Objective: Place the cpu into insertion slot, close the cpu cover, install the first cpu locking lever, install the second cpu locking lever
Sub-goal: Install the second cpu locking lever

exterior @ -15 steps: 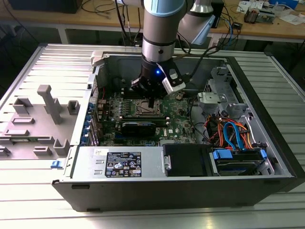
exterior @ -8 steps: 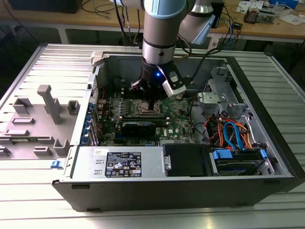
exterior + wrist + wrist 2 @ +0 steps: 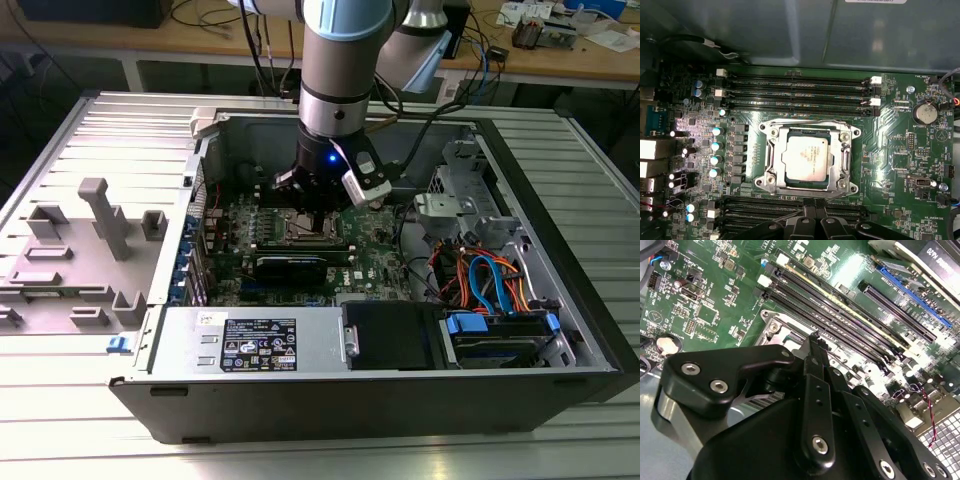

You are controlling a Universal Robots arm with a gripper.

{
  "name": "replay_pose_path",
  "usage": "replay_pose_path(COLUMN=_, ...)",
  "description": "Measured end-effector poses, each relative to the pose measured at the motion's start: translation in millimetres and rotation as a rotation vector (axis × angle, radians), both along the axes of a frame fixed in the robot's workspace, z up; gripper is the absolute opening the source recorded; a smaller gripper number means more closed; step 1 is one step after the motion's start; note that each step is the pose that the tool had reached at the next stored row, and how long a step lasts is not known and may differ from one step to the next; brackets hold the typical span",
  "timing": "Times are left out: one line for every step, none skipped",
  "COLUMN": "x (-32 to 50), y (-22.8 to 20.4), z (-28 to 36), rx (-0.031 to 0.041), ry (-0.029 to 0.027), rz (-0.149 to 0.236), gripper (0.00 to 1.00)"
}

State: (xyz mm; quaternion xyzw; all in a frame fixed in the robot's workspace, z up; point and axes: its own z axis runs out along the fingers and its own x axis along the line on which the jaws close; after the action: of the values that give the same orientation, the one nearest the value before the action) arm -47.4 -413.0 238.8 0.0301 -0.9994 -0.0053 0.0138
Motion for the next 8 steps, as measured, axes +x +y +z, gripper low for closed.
replay_pose_path(x=0.0, y=0.0, z=0.0, rx=0.0, ry=0.0, rz=0.0, gripper=0.11)
replay_pose_path(x=0.0, y=0.0, z=0.0, rx=0.0, ry=0.0, rz=0.0, gripper=0.11)
replay_pose_path(x=0.0, y=0.0, z=0.0, rx=0.0, ry=0.0, rz=0.0, gripper=0.11)
replay_pose_path(x=0.0, y=0.0, z=0.0, rx=0.0, ry=0.0, rz=0.0, gripper=0.11)
replay_pose_path(x=0.0, y=0.0, z=0.0, rx=0.0, ry=0.0, rz=0.0, gripper=0.11)
replay_pose_path(x=0.0, y=0.0, z=0.0, rx=0.0, ry=0.0011, rz=0.0, gripper=0.11)
replay_pose_path(x=0.1, y=0.0, z=0.0, rx=0.0, ry=0.0021, rz=0.0, gripper=0.11)
replay_pose_path(x=0.1, y=0.0, z=0.0, rx=0.0, ry=0.0038, rz=0.0, gripper=0.11)
